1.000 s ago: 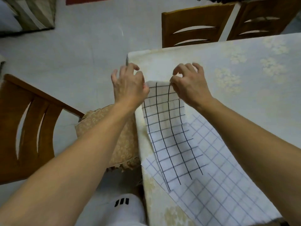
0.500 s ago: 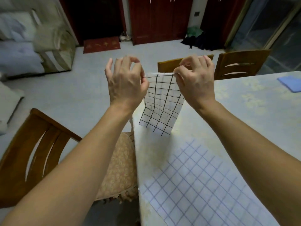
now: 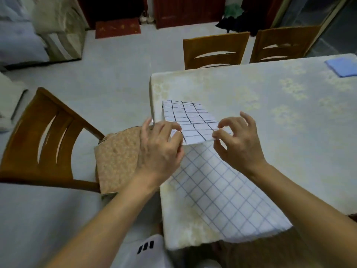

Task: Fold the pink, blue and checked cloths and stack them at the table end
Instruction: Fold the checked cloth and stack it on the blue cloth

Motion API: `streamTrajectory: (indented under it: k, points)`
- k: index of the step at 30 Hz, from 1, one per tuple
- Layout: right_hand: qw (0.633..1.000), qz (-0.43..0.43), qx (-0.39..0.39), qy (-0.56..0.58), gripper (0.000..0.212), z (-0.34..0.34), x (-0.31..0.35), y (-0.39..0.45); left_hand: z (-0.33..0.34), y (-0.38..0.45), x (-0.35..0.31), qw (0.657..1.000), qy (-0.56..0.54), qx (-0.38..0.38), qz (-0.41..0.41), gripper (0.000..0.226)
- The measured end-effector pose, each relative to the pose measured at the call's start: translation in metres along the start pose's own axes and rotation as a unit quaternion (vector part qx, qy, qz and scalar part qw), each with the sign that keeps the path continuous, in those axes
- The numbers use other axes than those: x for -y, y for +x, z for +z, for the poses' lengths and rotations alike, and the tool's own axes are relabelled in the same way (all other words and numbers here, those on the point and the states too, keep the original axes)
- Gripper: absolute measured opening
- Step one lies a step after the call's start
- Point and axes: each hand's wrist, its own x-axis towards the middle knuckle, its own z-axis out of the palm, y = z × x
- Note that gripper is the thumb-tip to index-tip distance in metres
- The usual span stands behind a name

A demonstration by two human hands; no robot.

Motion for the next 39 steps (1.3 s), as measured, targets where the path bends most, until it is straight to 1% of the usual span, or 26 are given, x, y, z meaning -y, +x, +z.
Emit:
streamTrajectory:
  k: [3, 9, 12, 17, 22, 24, 28, 33, 36, 39]
  points:
    - [0.998, -0.015, 0.055, 0.011, 0.006, -0.004, 0.016, -0.057, 0.010, -0.049, -0.020, 0.999, -0.025, 0.025, 0.009, 0.005]
    - [0.980, -0.003, 0.193, 0.039, 0.012, -0.007, 0.048, -0.156, 0.043, -0.137, -0.050, 0.986, -0.053, 0.156, 0.014, 0.005]
    - [0.972, 0.003, 0.230, 0.049, 0.008, -0.008, 0.061, -0.187, 0.048, -0.160, -0.060, 0.979, -0.067, 0.191, 0.013, 0.008]
    - [0.972, 0.010, 0.227, 0.063, 0.006, -0.018, 0.070, -0.204, 0.042, -0.174, -0.066, 0.974, -0.083, 0.208, 0.017, 0.008]
    - [0.975, 0.006, 0.210, 0.075, 0.011, -0.020, 0.064, -0.201, 0.038, -0.169, -0.061, 0.977, -0.101, 0.187, 0.004, 0.006]
    - [0.977, 0.011, 0.201, 0.070, 0.009, -0.014, 0.057, -0.192, 0.041, -0.160, -0.054, 0.978, -0.104, 0.181, -0.008, 0.005]
    - [0.979, 0.020, 0.194, 0.055, 0.005, 0.002, 0.040, -0.162, 0.054, -0.129, -0.035, 0.978, -0.097, 0.182, -0.035, 0.005]
    - [0.980, 0.058, 0.185, 0.035, 0.004, 0.026, 0.011, -0.116, 0.082, -0.075, -0.005, 0.978, -0.088, 0.179, -0.054, 0.007]
    - [0.976, 0.083, 0.198, 0.024, 0.004, 0.046, -0.006, -0.091, 0.104, -0.045, 0.014, 0.977, -0.086, 0.187, -0.059, 0.006]
    - [0.968, 0.103, 0.229, 0.015, 0.004, 0.069, -0.020, -0.072, 0.126, -0.021, 0.031, 0.971, -0.089, 0.209, -0.070, 0.007]
